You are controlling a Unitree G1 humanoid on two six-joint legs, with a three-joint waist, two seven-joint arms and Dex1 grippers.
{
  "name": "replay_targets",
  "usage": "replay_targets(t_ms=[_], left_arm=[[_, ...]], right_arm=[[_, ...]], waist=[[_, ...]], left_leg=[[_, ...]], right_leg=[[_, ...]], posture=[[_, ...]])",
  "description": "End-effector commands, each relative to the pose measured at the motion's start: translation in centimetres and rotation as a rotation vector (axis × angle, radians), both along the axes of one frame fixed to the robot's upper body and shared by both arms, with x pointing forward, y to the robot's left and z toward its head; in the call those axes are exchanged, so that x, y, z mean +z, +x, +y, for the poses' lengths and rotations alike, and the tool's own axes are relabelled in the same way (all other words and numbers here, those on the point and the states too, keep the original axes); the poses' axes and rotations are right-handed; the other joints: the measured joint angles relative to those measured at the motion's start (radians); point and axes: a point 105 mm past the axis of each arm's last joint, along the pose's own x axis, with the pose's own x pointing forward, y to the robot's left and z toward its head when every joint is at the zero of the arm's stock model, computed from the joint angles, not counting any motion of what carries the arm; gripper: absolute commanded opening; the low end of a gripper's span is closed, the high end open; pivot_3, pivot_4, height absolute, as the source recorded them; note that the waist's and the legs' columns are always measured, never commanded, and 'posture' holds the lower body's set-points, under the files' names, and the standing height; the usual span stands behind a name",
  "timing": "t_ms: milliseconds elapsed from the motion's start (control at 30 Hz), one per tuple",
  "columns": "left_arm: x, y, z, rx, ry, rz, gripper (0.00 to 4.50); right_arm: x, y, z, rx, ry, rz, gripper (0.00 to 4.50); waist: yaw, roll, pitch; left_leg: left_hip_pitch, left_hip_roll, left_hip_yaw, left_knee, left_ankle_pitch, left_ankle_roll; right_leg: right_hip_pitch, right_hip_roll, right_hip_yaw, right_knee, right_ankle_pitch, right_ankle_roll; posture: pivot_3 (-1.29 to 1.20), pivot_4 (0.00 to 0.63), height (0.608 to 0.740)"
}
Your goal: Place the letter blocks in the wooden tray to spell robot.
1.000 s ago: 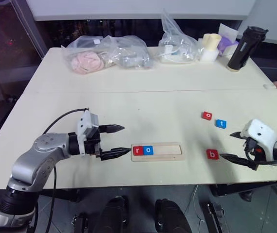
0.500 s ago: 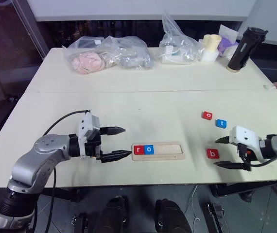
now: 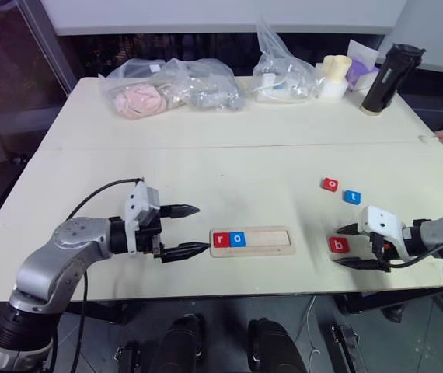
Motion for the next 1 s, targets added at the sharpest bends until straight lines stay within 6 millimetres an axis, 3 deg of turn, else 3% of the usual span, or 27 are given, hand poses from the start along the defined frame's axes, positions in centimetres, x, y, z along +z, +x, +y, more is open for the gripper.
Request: replay_targets(t_ms=[33, 100, 200, 333, 433, 533, 733, 1000], left_arm=[[0.9, -0.3, 0.0, -0.005, -0.011, -0.041, 4.5], [0.9, -0.2, 0.0, -0.003, -0.012, -0.041, 4.5], [0.8, -0.2, 0.1, -0.001, -0.012, -0.041, 4.5], [0.7, -0.2, 0.2, 0.001, -0.009, -0.039, 4.5], [0.3, -0.4, 0.2, -0.012, 0.002, -0.036, 4.5], [0.2, -0.6, 0.3, -0.021, 0.008, -0.041, 4.5], [-0.2, -1.1, 0.4, -0.046, 0.032, -0.044, 4.5], [0.0, -1.0, 0.4, -0.048, 0.038, -0.054, 4.5]], right_arm=[[-0.3, 0.3, -0.7, -0.026, -0.023, -0.002, 2.14], [-0.1, 0.5, -0.6, -0.025, -0.016, -0.011, 1.2], [1.0, 2.0, 0.0, -0.007, -0.052, -0.107, 1.14], [3.1, 2.6, 2.9, 0.085, -0.006, -0.16, 1.14], [4.9, 2.3, 9.0, 0.271, 0.05, -0.208, 1.14], [4.6, 2.4, 11.5, 0.312, 0.074, -0.22, 1.14], [3.4, 3.5, 14.4, 0.334, 0.084, -0.216, 1.14], [2.6, 2.7, 15.3, 0.387, 0.075, -0.143, 1.14]], waist=[[0.0, 0.0, 0.0], [0.0, 0.0, 0.0], [-0.001, 0.0, 0.0], [-0.001, 0.001, 0.0], [-0.008, 0.001, 0.0], [-0.003, 0.0, 0.0], [0.0, 0.0, 0.0], [0.0, 0.0, 0.0]], left_leg=[[0.0, 0.0, 0.0, 0.001, 0.0, 0.0], [0.0, 0.0, 0.0, 0.001, -0.001, -0.001], [0.0, 0.0, 0.0, 0.001, -0.001, -0.002], [0.0, 0.0, 0.0, 0.001, -0.001, -0.001], [0.0, 0.0, 0.0, 0.0, 0.0, 0.0], [0.0, 0.001, 0.0, -0.001, 0.0, 0.0], [-0.002, -0.001, 0.0, 0.001, -0.002, -0.002], [-0.002, -0.001, 0.001, -0.001, -0.001, 0.0]], right_leg=[[0.0, 0.0, 0.0, 0.0, 0.0, 0.0], [0.001, 0.0, 0.0, 0.0, 0.0, -0.001], [0.0, 0.0, 0.0, 0.0, 0.001, -0.001], [-0.001, 0.0, 0.0, 0.0, 0.002, -0.002], [-0.002, 0.0, 0.0, 0.0, 0.002, -0.001], [-0.002, 0.001, -0.001, 0.001, 0.002, 0.0], [-0.002, -0.003, -0.002, -0.001, 0.002, -0.001], [-0.003, -0.004, -0.005, 0.0, 0.003, -0.001]], posture=[[0.0, 0.15, 0.725], [0.0, 0.15, 0.725], [0.0, 0.15, 0.725], [0.0, 0.15, 0.725], [0.0, 0.15, 0.725], [0.0, 0.15, 0.725], [0.0, 0.15, 0.725], [0.0, 0.15, 0.725]])
